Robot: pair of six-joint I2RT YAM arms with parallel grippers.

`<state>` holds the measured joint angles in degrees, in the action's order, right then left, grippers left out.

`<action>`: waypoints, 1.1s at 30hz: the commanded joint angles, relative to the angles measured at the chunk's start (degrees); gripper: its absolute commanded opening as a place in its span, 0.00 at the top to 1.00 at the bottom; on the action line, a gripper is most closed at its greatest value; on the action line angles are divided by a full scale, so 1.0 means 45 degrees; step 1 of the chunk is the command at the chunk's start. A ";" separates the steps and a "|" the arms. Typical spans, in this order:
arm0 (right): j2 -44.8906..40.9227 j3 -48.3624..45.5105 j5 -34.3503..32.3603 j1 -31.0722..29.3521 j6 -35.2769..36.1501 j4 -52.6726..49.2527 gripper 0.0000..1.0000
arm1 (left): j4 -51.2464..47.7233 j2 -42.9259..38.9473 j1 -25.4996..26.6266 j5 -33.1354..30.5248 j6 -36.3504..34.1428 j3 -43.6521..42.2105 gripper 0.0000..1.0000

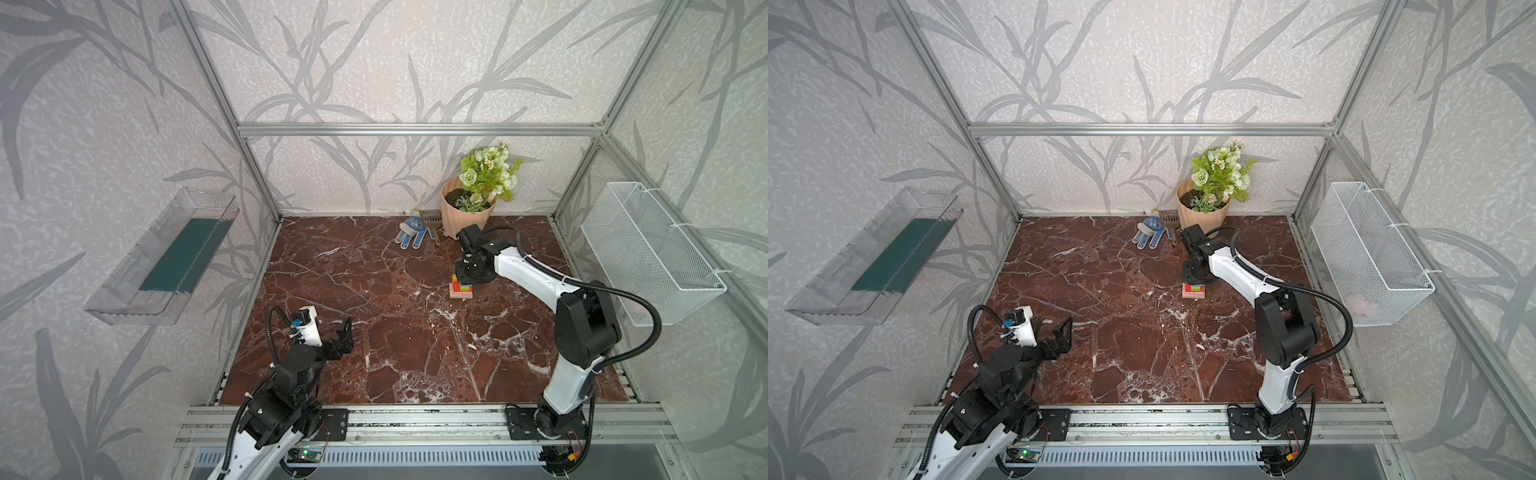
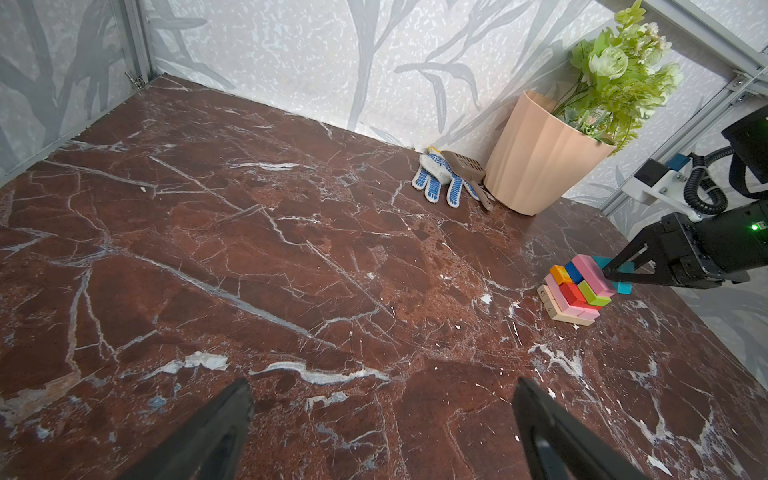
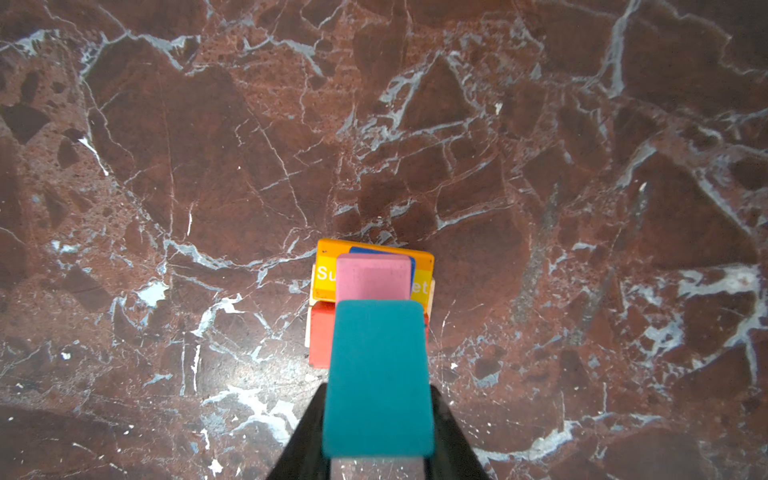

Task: Build the wood block tower
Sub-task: 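Lower the teal block with the right gripper onto the pink block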

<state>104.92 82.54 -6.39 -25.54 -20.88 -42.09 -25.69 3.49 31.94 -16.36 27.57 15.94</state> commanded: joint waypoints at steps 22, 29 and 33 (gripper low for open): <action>0.0463 0.0623 0.0102 -0.0005 0.0266 -0.0339 0.69 | 0.0045 0.0029 0.0067 -0.0056 -0.0065 0.0028 0.01; 0.0716 0.0802 0.0078 0.0002 0.0285 -0.0394 0.69 | 0.0045 0.0032 0.0069 -0.0055 -0.0065 0.0033 0.01; 0.0827 0.0884 0.0074 0.0003 0.0282 -0.0430 0.68 | 0.0045 0.0042 0.0064 -0.0057 -0.0072 0.0036 0.01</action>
<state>107.68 84.73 -6.33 -25.54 -19.86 -42.35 -25.69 3.49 31.94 -16.36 27.57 15.94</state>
